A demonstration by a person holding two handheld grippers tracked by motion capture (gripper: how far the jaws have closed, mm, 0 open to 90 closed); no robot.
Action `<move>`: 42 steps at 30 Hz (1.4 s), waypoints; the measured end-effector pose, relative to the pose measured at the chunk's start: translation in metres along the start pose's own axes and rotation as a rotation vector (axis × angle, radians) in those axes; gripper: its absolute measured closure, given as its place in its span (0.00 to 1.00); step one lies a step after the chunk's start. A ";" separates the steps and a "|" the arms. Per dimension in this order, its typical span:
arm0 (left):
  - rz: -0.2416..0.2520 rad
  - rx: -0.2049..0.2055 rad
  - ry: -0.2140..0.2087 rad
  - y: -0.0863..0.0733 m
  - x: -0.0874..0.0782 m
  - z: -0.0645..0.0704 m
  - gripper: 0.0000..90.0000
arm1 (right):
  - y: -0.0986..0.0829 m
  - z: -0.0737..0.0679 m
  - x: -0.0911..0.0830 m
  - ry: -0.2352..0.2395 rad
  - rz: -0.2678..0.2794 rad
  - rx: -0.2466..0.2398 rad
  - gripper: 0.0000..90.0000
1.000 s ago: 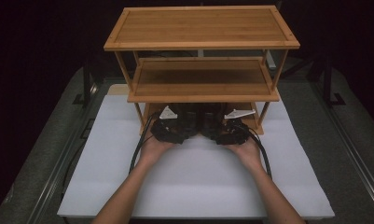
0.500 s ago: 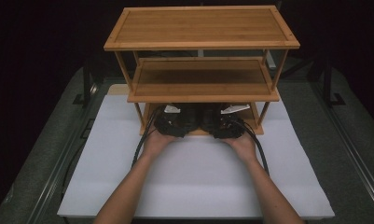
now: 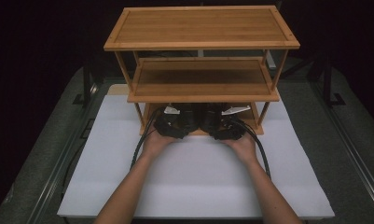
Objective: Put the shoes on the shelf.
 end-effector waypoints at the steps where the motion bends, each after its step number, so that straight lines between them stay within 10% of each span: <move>1: 0.000 0.003 0.009 -0.001 -0.002 -0.001 0.18 | 0.000 0.001 -0.001 -0.005 0.000 -0.003 0.21; 7: 0.007 0.007 0.012 -0.005 -0.013 -0.001 0.16 | 0.004 0.000 -0.015 0.004 0.005 0.043 0.15; 22: -0.001 0.012 -0.019 -0.019 -0.050 0.006 0.03 | -0.004 0.011 -0.051 -0.048 0.033 -0.014 0.02; 42: 0.020 0.041 0.043 -0.063 -0.139 0.014 0.02 | -0.054 0.020 -0.135 -0.083 0.096 -0.019 0.02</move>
Point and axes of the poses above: each handheld gripper's, and its own axes: x roughly forward along the jaws, y roughly out of its top, z roughly to its right, the point moved 9 cm from there along x, roughly forward along the jaws, and after that the axes turned 1 degree about z, right-handed, at the moved point
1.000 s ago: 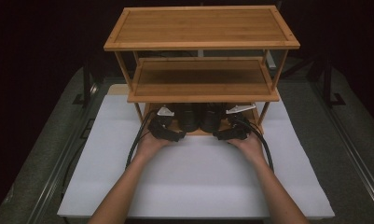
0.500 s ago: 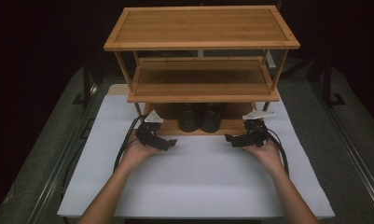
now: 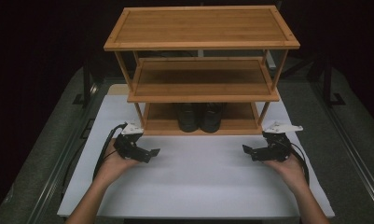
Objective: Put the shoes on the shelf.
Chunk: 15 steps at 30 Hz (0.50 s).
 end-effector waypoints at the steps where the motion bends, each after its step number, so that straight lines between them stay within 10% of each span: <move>1: 0.001 -0.001 0.006 -0.004 -0.003 0.000 0.02 | -0.003 0.001 -0.003 -0.003 -0.001 0.000 0.02; 15: -0.011 -0.014 0.065 -0.056 -0.048 -0.001 0.02 | -0.042 0.007 -0.038 -0.043 -0.015 0.000 0.02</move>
Point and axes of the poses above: each handheld gripper's, and its own axes: x roughly forward along the jaws, y roughly out of its top, z roughly to its right, the point moved 9 cm from there along x, roughly forward along the jaws, and after that the axes turned 1 degree about z, right-handed, at the moved point
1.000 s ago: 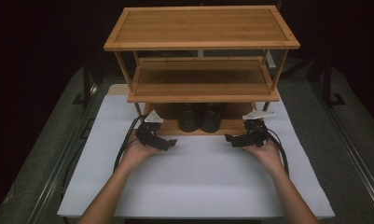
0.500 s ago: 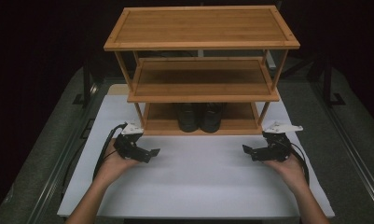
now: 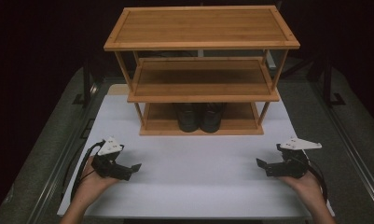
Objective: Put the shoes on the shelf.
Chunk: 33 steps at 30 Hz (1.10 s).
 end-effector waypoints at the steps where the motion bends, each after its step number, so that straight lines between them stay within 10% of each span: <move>1: -0.005 0.001 0.003 -0.004 -0.002 0.000 0.02 | -0.003 0.000 -0.002 -0.004 -0.004 -0.005 0.02; 23: -0.074 -0.069 0.027 -0.070 -0.011 -0.002 0.02 | -0.063 0.005 -0.008 -0.032 -0.139 0.015 0.02; 33: -0.067 -0.061 0.040 -0.071 -0.011 -0.001 0.02 | -0.064 0.004 -0.007 -0.042 -0.144 0.003 0.02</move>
Point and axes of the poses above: each handheld gripper's, and its own axes: x roughly forward along the jaws, y roughly out of its top, z roughly to its right, the point moved 9 cm from there along x, roughly forward along the jaws, and after that the axes turned 1 degree about z, right-handed, at the moved point
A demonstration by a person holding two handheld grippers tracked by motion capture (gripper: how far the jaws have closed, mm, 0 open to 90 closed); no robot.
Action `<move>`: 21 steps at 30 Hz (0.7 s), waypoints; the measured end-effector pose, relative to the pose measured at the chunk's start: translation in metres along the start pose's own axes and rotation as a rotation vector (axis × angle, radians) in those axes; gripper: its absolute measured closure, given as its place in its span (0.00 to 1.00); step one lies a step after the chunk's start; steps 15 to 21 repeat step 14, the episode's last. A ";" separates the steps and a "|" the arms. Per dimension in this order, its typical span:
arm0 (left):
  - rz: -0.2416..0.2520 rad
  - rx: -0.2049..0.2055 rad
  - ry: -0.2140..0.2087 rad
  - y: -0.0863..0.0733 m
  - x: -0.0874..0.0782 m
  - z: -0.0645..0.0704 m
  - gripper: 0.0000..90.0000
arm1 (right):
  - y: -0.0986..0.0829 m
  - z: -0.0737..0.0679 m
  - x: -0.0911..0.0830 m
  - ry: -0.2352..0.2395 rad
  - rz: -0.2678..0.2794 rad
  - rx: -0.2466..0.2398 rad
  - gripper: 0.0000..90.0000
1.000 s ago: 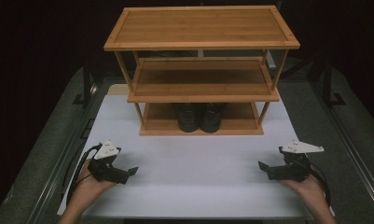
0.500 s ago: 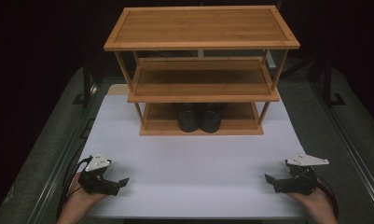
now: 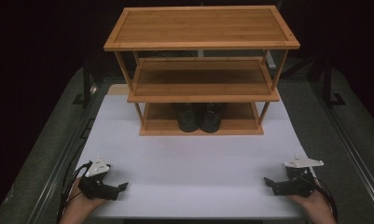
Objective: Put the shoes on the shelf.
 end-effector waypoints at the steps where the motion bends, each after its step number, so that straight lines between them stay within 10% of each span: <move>1: 0.003 0.001 0.001 0.000 0.000 0.000 0.02 | 0.000 0.000 0.000 -0.001 0.000 0.000 0.02; 21: -0.002 0.000 0.000 0.000 0.000 0.000 0.02 | 0.000 0.000 0.000 -0.002 -0.002 -0.001 0.02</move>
Point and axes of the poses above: each handheld gripper's, and its own axes: x roughly forward along the jaws, y roughly out of its top, z roughly to its right, the point moved 9 cm from there along x, roughly forward along the jaws, and after that the axes turned 1 degree about z, right-handed, at the moved point
